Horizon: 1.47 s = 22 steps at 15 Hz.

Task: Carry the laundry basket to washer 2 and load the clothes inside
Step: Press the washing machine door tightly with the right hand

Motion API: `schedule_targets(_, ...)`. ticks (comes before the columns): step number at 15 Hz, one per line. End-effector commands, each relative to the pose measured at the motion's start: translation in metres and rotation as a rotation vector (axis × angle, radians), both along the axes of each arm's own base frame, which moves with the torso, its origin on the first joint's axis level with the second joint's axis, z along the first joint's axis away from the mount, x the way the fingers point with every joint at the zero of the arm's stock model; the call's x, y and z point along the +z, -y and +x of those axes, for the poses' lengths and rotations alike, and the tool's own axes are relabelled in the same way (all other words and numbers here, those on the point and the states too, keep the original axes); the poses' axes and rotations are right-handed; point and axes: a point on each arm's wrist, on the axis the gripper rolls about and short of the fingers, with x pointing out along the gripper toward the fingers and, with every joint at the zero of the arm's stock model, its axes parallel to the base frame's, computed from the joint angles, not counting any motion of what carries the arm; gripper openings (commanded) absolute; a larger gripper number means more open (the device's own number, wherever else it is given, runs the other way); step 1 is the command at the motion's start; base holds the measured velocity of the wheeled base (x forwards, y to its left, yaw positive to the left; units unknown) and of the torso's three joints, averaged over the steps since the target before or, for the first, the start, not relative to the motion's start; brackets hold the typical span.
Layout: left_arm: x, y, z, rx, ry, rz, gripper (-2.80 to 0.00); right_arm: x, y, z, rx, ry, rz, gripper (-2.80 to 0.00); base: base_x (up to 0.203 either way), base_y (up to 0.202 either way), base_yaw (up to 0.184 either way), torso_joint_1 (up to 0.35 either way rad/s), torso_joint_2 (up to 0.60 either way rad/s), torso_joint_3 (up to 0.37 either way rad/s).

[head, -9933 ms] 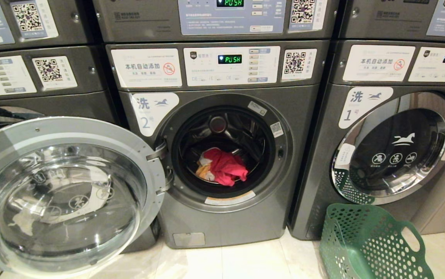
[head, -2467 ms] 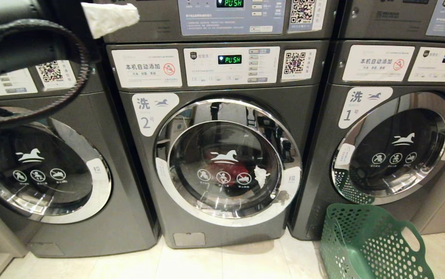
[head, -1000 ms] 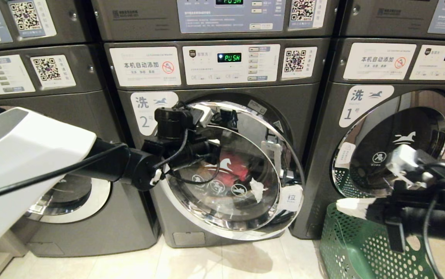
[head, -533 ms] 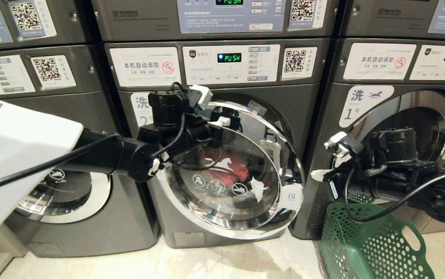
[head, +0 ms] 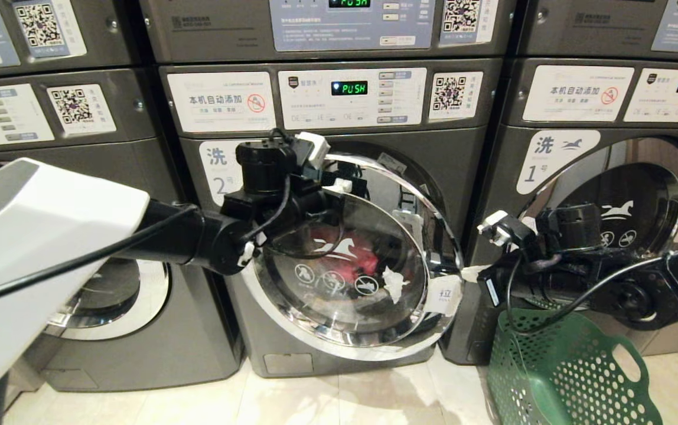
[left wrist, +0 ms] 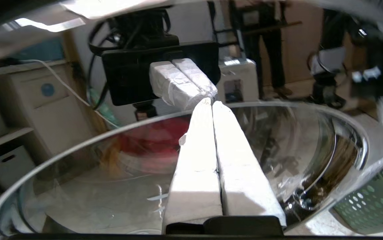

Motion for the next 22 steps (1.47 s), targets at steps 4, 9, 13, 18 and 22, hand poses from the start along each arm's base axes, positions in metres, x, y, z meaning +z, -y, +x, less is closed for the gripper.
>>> schedule_targets(4, -0.009, 0.014, 0.030, 0.005, 0.034, -0.020, -2.80, 0.005, 0.001, -0.003, 0.004, 0.015, 0.010, -2.80, 0.000, 0.000, 0.000, 0.000, 0.00, 0.000)
schedule_targets(9, 0.007, 0.018, 0.040, 0.009, 0.066, -0.039, -2.80, -0.040, -0.009, 0.047, -0.013, -0.010, 0.012, -2.80, 0.000, 0.000, 0.000, 0.000, 0.00, 0.000)
schedule_targets(13, 0.052, 0.004, 0.019, 0.018, 0.138, -0.082, -2.80, -0.061, -0.012, 0.114, -0.116, 0.116, 0.009, -2.80, 0.000, 0.000, 0.000, 0.000, 0.00, 0.000)
schedule_targets(18, 0.130, -0.043, -0.062, 0.070, 0.240, -0.138, -2.80, -0.096, -0.013, 0.184, -0.171, 0.248, 0.045, -2.80, 0.000, 0.000, 0.000, 0.000, 0.00, 0.000)
schedule_targets(22, 0.146, -0.099, -0.160, 0.174, 0.273, -0.108, -2.80, -0.148, -0.005, 0.220, -0.243, 0.371, 0.131, -2.80, 0.000, 0.000, 0.000, -0.009, -0.01, 0.005)
